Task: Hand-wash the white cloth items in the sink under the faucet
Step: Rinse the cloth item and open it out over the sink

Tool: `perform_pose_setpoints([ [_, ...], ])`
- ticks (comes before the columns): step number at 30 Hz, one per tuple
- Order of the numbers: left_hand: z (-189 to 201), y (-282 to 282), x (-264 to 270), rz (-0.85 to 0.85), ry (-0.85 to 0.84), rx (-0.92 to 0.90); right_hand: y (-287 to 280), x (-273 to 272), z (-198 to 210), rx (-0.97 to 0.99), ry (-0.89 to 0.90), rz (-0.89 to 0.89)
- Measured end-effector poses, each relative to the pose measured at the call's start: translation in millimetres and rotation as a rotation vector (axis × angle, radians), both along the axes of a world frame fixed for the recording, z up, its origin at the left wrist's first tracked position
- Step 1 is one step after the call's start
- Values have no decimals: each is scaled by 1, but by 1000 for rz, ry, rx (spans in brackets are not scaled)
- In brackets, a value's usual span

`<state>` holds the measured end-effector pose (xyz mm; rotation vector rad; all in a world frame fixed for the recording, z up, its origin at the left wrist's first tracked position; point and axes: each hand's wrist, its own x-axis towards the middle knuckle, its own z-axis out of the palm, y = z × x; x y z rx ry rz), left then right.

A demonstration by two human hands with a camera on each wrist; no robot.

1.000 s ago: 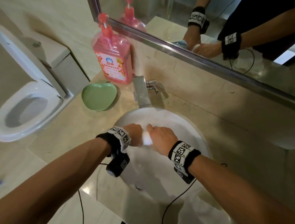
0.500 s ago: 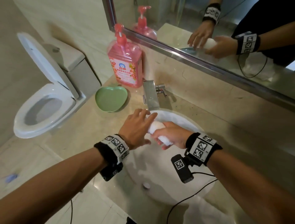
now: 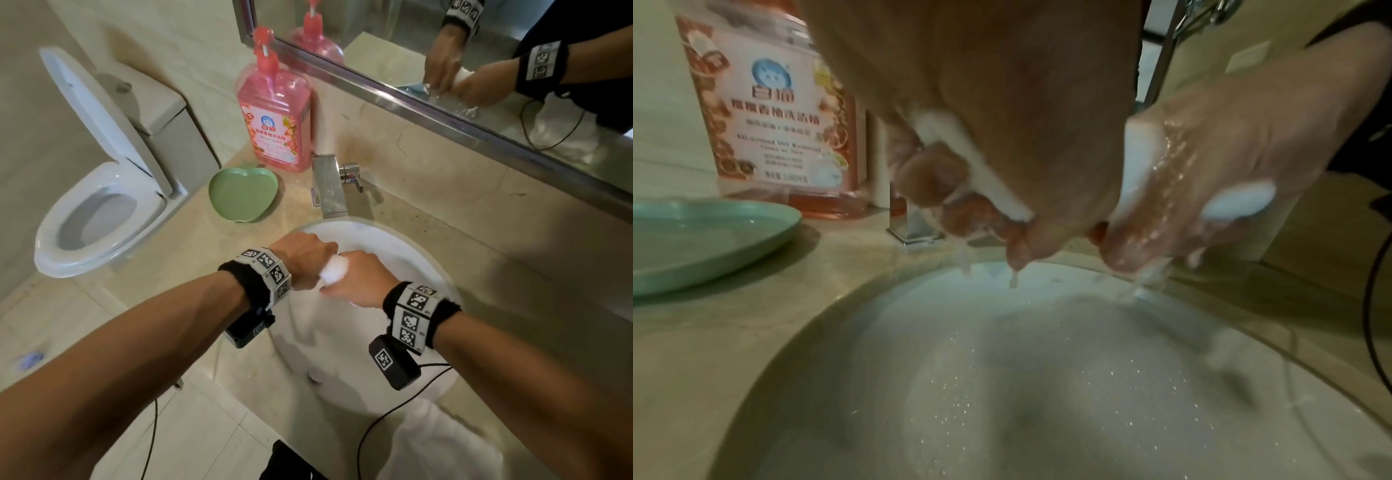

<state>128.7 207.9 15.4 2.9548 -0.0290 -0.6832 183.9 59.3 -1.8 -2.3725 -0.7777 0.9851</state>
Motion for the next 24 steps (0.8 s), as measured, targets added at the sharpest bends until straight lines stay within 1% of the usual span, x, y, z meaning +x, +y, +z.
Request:
perform_pose_setpoints([
  [3, -13, -10, -1, 53, 133, -4, 0, -5, -18, -98, -278, 207],
  [5, -26, -19, -4, 97, 218, 1, -1, -9, -29, -140, -373, 293],
  [8, -41, -28, -7, 153, 303, 21, -6, -12, -43, -194, -432, 328],
  [12, -53, -36, -4, 169, 397, -51, -9, -13, -51, -213, -511, 410],
  [14, -50, -34, -4, 205, 450, -65, -10, -12, -51, -201, -512, 401],
  [17, -42, -23, -2, 239, 474, -224, -11, -11, -46, -129, -531, 385],
  [19, -32, -15, -2, 242, 521, -236, -10, -9, -41, -63, -529, 419],
  [20, -28, -14, -2, 247, 502, -211, -8, -7, -37, -46, -492, 406],
  [21, -22, -12, -2, 244, 447, -192, -8, -4, -33, -37, -426, 362],
  [22, -17, -10, -3, 234, 359, -182, -7, 0, -28, -32, -344, 298],
  [24, -8, -6, -10, 164, 132, -121, -7, 7, -18, -16, -168, 156],
])
